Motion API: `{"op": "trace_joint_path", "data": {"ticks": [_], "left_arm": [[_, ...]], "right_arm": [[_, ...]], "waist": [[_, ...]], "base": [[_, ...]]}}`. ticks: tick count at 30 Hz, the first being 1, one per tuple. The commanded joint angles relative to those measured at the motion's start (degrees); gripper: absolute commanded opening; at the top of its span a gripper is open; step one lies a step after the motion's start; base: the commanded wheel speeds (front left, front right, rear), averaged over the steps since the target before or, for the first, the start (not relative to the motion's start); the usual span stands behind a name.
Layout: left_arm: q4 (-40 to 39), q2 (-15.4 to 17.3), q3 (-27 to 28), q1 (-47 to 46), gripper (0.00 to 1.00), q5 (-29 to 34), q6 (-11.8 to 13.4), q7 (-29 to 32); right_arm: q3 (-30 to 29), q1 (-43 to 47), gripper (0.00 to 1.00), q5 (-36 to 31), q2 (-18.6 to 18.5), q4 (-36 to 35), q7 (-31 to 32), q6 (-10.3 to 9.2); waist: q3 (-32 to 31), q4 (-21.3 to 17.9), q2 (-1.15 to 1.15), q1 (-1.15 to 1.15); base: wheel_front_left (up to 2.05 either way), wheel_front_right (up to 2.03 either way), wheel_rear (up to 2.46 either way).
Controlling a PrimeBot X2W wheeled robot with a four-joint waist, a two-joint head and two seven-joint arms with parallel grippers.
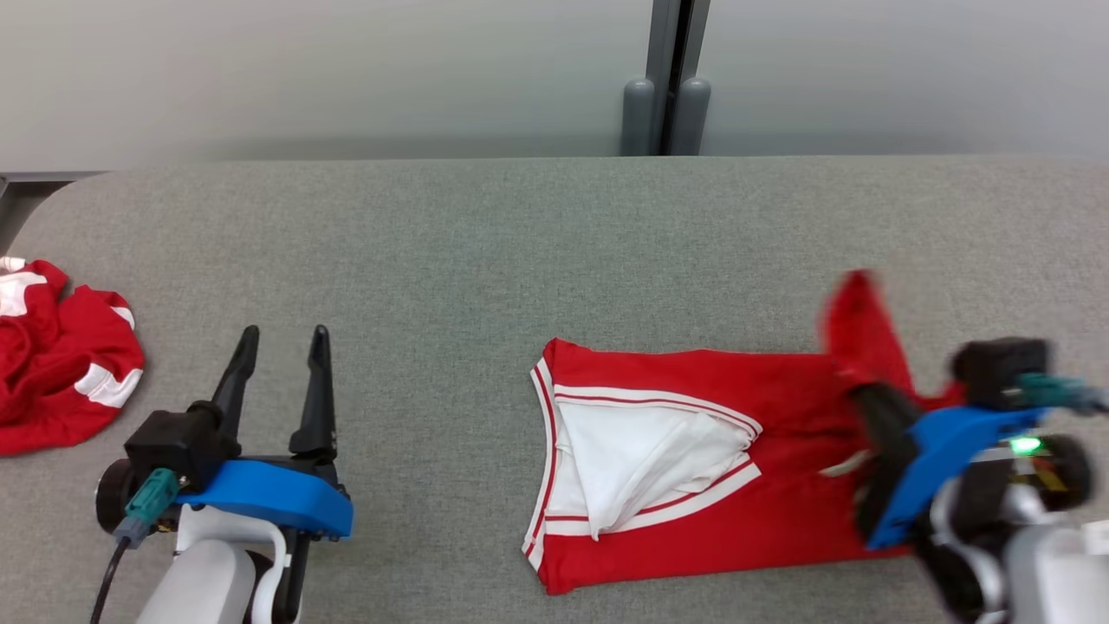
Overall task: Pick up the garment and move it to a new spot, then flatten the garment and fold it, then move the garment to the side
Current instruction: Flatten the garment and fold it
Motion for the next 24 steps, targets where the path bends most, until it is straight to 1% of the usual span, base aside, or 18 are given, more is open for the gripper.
{"op": "trace_joint_path", "data": {"ticks": [1, 6, 9, 13, 17, 18, 19, 21, 24], "left_arm": [[-0.3, -0.2, -0.6, -0.8, 1.00, 0.5, -0.2, 0.3], [-0.5, -1.3, -2.2, -2.6, 1.00, 0.7, -0.5, 1.0], [0.0, -2.3, -2.9, -3.8, 1.00, 0.8, -1.0, 0.9], [1.0, -3.2, -4.1, -5.2, 1.00, 0.9, -1.7, 0.8], [2.4, -4.1, -4.9, -6.4, 1.00, 0.9, -2.3, 0.5], [2.7, -4.1, -5.0, -6.5, 1.00, 0.9, -2.5, 0.3], [3.0, -4.2, -5.1, -6.5, 1.00, 0.8, -2.6, 0.3], [3.6, -4.2, -5.1, -6.5, 1.00, 0.7, -2.6, 0.1], [4.2, -3.9, -4.7, -5.7, 1.00, 0.4, -2.4, -0.3]], "right_arm": [[3.4, 0.3, 0.00, 2.4, 0.3, 1.2, -1.2, 0.03], [17.3, -3.2, 0.00, 6.5, 0.2, 7.6, -6.1, 0.03], [23.7, -6.2, 0.00, 8.9, 0.1, 12.2, -8.8, 0.03], [28.8, -10.1, 0.00, 12.4, 0.1, 19.1, -12.3, 0.03], [30.7, -13.5, 0.00, 14.1, 0.1, 26.0, -15.1, 0.03], [31.1, -13.9, 0.87, 15.2, 0.1, 27.4, -15.6, 0.03], [31.5, -14.5, 1.00, 16.5, 0.1, 28.2, -16.4, 0.03], [32.0, -15.6, 1.00, 18.9, 0.1, 29.3, -18.1, 0.03], [32.2, -15.4, 1.00, 26.7, 0.1, 28.0, -20.8, 0.03]], "waist": [[0.3, 0.1, 0.00, 0.01], [1.6, 0.9, 0.00, 0.01], [2.5, 1.6, 0.00, 0.01], [3.5, 2.7, 0.00, 0.01], [3.9, 3.7, 0.00, 0.01], [3.9, 3.8, 0.00, 0.01], [3.9, 3.8, 0.00, 0.01], [3.7, 3.7, 0.00, 0.01], [2.9, 3.0, 0.00, 0.01]], "base": [[0.00, 0.00, 0.00], [0.00, 0.00, 0.00], [0.00, 0.00, 0.00], [0.00, 0.00, 0.00], [0.00, 0.00, 0.00], [0.00, 0.00, 0.00], [0.00, 0.00, 0.00], [0.00, 0.00, 0.00], [0.00, 0.00, 0.00]]}}
